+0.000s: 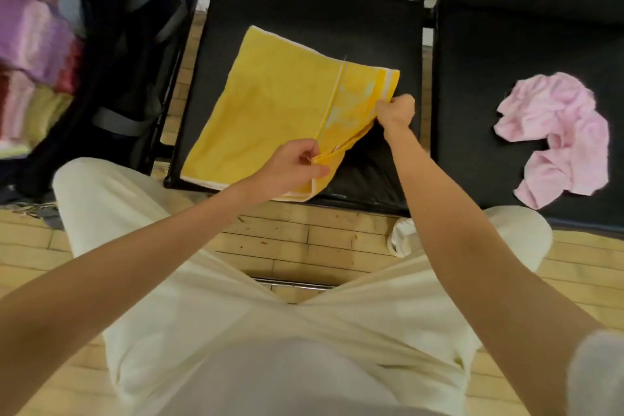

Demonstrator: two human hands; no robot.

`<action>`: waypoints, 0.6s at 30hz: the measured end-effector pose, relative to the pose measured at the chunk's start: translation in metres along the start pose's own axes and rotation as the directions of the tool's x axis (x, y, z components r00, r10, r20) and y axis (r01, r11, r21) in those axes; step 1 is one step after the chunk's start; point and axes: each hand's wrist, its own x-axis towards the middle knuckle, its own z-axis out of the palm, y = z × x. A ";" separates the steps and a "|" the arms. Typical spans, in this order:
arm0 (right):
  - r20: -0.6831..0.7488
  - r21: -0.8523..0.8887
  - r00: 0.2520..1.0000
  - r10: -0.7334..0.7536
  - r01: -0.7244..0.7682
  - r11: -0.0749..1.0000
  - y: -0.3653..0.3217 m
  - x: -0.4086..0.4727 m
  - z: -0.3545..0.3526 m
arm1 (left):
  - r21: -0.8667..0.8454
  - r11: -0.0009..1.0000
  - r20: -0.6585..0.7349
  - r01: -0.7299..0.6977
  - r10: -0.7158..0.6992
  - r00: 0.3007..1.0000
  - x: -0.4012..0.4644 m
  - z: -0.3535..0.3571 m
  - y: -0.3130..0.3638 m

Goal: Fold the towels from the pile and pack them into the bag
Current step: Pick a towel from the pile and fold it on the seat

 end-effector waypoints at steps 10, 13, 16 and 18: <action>-0.158 0.347 0.981 -0.109 0.159 0.924 -0.029 -0.012 0.003 | -0.117 0.987 -0.022 0.114 -0.118 0.993 -0.016 0.010 -0.002; -0.149 0.305 0.972 -0.182 0.221 0.927 -0.048 -0.021 0.026 | -0.199 0.973 -0.067 0.121 -0.136 0.988 -0.027 -0.009 -0.009; -0.149 0.272 0.955 -0.256 0.289 0.918 -0.066 -0.034 0.060 | -0.264 0.958 -0.114 0.111 -0.145 0.983 -0.037 -0.033 -0.016; -0.157 0.252 0.939 -0.305 0.337 0.907 -0.076 -0.042 0.085 | -0.253 0.961 -0.160 0.108 -0.151 0.975 -0.041 -0.050 -0.022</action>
